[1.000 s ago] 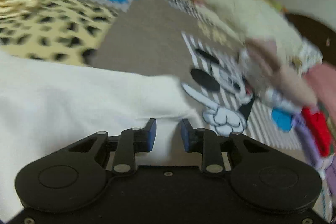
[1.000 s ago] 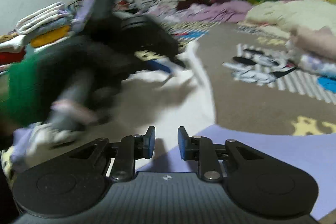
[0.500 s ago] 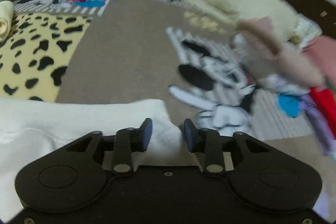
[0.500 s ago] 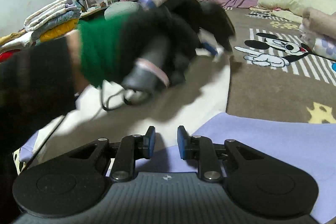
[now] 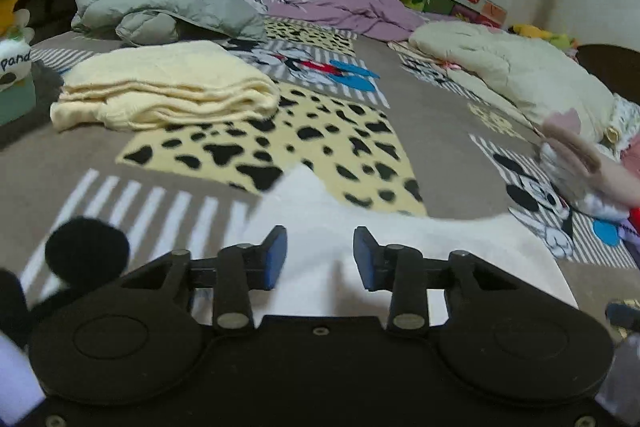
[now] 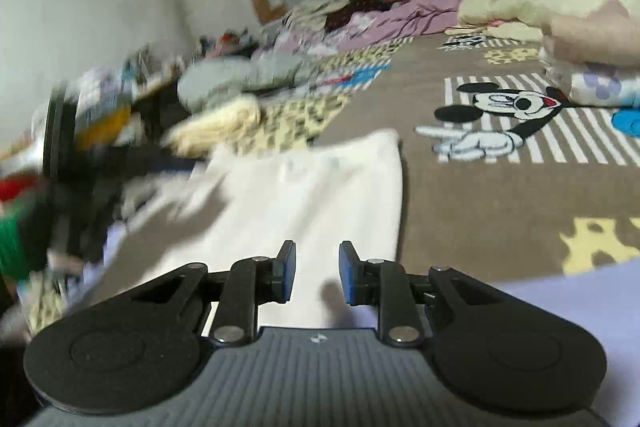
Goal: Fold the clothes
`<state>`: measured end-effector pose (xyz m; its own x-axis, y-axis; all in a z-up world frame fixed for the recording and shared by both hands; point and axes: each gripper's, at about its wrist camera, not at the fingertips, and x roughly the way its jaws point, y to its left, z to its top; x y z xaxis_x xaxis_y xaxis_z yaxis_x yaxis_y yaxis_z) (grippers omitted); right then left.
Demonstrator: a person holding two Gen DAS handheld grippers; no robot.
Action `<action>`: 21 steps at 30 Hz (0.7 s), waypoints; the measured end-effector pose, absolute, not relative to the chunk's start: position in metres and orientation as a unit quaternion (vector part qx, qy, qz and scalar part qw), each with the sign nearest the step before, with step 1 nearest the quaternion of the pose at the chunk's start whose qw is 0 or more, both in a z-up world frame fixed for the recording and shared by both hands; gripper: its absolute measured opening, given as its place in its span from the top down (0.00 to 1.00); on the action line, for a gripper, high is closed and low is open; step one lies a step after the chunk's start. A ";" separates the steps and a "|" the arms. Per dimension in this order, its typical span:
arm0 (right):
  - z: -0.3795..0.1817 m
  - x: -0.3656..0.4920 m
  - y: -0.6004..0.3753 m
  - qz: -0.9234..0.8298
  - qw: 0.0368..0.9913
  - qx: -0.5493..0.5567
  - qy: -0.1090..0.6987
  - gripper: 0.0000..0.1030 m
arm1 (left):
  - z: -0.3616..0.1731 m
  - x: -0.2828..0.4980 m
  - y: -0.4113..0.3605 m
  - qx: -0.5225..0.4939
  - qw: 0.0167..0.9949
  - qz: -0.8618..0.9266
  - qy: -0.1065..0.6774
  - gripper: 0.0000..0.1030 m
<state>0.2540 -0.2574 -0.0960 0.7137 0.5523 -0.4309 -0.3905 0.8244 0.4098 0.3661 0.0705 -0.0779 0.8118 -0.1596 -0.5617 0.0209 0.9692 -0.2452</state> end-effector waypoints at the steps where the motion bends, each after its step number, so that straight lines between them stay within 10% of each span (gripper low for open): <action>1: -0.092 0.265 -0.255 0.257 0.914 0.154 0.274 0.74 | -0.079 0.372 0.072 -0.119 0.944 -0.055 0.304 0.67; 6: -0.079 0.326 -0.230 0.256 0.914 0.163 0.270 0.74 | -0.095 0.411 0.073 -0.133 0.935 -0.073 0.322 0.67; 13: -0.124 0.415 -0.210 0.192 0.895 0.157 0.371 0.78 | -0.133 0.447 0.132 -0.286 0.878 -0.067 0.378 0.94; 16: -0.134 0.415 -0.231 0.194 0.888 0.207 0.362 0.94 | -0.127 0.440 0.131 -0.285 0.880 -0.060 0.375 0.95; 21: -0.123 0.396 -0.241 0.174 0.902 0.206 0.337 0.84 | -0.083 0.372 0.125 -0.221 0.923 -0.037 0.314 0.80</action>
